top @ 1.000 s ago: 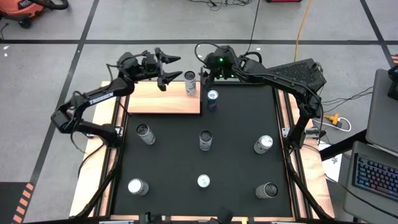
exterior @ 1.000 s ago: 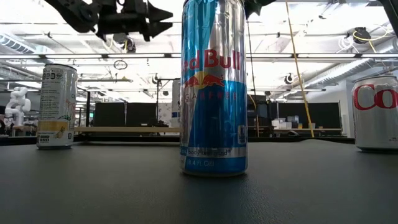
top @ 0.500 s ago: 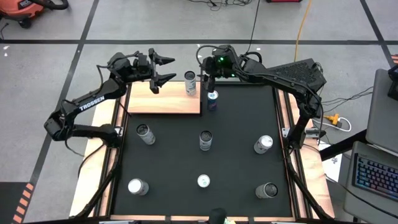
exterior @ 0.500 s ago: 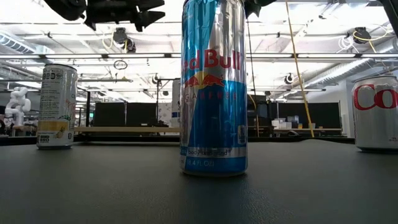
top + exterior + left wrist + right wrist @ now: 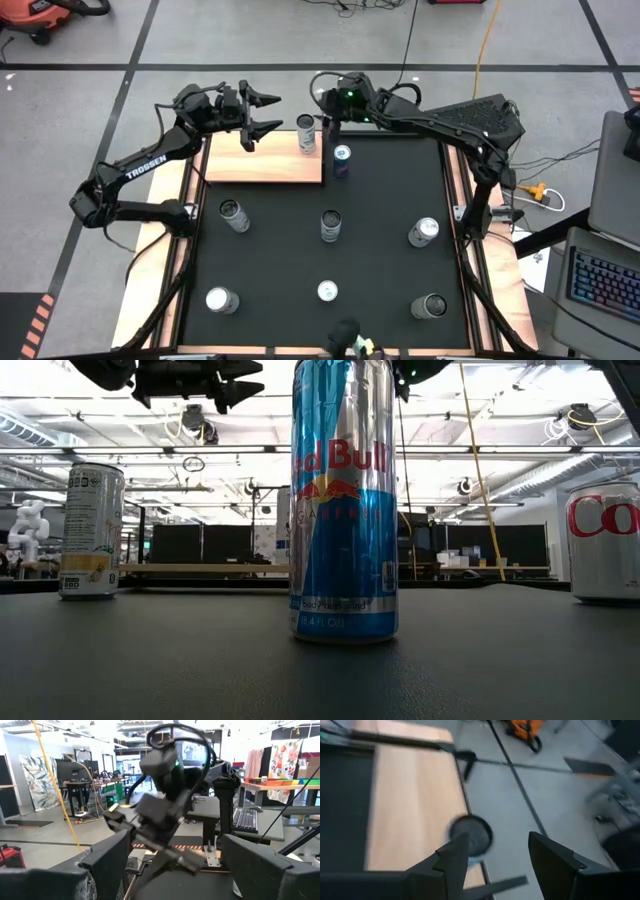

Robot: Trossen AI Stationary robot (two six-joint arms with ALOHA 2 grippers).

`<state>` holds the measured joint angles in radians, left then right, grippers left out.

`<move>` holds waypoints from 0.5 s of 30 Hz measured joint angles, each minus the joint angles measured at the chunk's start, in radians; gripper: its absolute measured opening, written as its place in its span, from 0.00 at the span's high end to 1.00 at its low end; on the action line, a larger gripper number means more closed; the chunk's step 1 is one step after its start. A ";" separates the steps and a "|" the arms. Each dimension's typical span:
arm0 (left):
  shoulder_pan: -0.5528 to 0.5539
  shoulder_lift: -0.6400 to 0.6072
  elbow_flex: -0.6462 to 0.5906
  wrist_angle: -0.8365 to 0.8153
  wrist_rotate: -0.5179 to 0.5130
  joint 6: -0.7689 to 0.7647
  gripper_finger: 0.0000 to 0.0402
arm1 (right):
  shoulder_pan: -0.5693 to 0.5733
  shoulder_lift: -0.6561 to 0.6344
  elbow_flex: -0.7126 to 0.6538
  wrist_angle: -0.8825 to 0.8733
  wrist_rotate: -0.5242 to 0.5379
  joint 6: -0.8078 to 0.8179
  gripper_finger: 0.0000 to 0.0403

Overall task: Place canned beverage on shelf
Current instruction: Put the top white-blue soda can on the shelf

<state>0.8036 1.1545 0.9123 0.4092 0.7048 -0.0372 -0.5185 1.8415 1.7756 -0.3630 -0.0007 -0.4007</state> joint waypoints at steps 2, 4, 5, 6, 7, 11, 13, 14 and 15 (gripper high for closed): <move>0.001 0.000 0.000 -0.004 0.000 0.000 0.20 | -0.008 0.022 0.000 0.037 0.029 0.000 0.54; 0.001 0.000 0.000 -0.004 0.000 0.000 0.20 | -0.019 0.040 0.000 0.059 0.023 0.008 0.54; 0.001 0.000 0.000 -0.004 0.000 0.001 0.20 | -0.024 0.050 0.000 0.074 0.022 0.015 0.54; 0.001 0.000 0.000 -0.004 0.000 0.005 0.20 | -0.029 0.059 0.000 0.079 0.023 0.017 0.54; 0.001 0.000 0.000 -0.004 0.000 0.021 0.20 | -0.033 0.069 0.000 0.081 0.025 0.018 0.54; 0.001 0.000 0.000 -0.008 0.000 0.050 0.20 | -0.050 0.098 0.000 0.113 0.021 0.032 0.54; 0.001 0.000 0.000 -0.008 0.000 0.050 0.20 | -0.058 0.106 0.000 0.113 0.012 0.040 0.54; 0.001 0.000 0.000 -0.008 0.000 0.050 0.20 | -0.062 0.112 0.000 0.111 -0.002 0.047 0.55; 0.001 0.000 0.000 -0.008 0.000 0.050 0.20 | -0.064 0.120 0.000 0.111 -0.005 0.050 0.57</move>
<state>0.8047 1.1545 0.9123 0.4011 0.7044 0.0132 -0.5830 1.9614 1.7756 -0.2520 -0.0061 -0.3504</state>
